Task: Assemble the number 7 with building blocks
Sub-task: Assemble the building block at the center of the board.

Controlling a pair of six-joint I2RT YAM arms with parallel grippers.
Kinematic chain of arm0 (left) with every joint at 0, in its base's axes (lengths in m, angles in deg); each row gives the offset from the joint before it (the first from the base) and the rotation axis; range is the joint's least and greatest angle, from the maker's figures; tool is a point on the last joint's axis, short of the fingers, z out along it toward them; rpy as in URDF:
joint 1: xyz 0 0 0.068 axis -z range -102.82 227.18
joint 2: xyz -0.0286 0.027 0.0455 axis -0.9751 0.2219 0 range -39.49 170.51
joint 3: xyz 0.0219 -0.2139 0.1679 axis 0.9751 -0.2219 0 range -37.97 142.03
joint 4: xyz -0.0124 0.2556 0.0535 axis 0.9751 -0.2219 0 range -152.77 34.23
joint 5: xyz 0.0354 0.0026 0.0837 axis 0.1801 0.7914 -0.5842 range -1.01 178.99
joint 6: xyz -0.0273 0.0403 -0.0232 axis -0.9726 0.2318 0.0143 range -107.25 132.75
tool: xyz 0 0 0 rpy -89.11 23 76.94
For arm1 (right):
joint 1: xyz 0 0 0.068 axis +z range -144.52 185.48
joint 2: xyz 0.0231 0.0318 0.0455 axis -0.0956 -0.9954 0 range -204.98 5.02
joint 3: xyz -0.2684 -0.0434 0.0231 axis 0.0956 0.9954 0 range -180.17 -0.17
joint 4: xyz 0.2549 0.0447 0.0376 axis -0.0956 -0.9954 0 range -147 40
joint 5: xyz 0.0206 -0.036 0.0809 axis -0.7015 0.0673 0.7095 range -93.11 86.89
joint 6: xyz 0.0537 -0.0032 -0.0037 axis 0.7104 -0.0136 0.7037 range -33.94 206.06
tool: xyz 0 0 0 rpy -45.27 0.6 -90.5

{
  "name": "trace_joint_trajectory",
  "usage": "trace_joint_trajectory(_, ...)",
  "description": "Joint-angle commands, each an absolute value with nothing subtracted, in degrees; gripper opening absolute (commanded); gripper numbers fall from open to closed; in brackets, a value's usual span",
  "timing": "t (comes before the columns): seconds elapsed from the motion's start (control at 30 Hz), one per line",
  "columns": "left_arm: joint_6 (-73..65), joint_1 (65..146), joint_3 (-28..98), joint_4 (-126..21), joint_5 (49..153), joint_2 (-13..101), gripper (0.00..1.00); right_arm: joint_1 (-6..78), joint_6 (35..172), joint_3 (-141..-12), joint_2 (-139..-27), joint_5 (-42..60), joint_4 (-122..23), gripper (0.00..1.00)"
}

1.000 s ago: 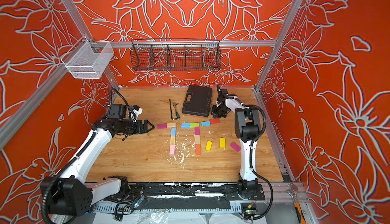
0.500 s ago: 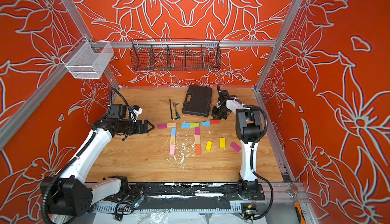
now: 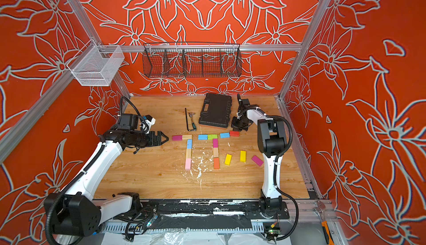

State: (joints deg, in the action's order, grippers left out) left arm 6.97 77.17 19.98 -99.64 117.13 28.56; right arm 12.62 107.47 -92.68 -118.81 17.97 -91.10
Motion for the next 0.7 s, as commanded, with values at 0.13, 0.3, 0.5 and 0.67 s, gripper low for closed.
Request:
trace_joint_trajectory(0.13,7.4,76.8,19.6,-100.3,116.9,28.5,0.95,13.8,106.6,-93.0,-120.9,19.1,-93.3,0.0)
trace_joint_trajectory(0.3,7.4,76.8,19.6,-100.3,116.9,28.5,0.95,14.0,106.6,-92.5,-120.6,19.3,-93.2,0.0)
trace_joint_trajectory(0.5,7.4,76.8,19.6,-100.3,116.8,28.5,0.95,14.2,106.8,-92.4,-120.7,21.0,-92.7,0.0)
trace_joint_trajectory(0.67,7.3,76.8,19.6,-100.3,116.6,28.6,0.95,14.3,106.9,-92.5,-121.0,22.1,-92.2,0.0)
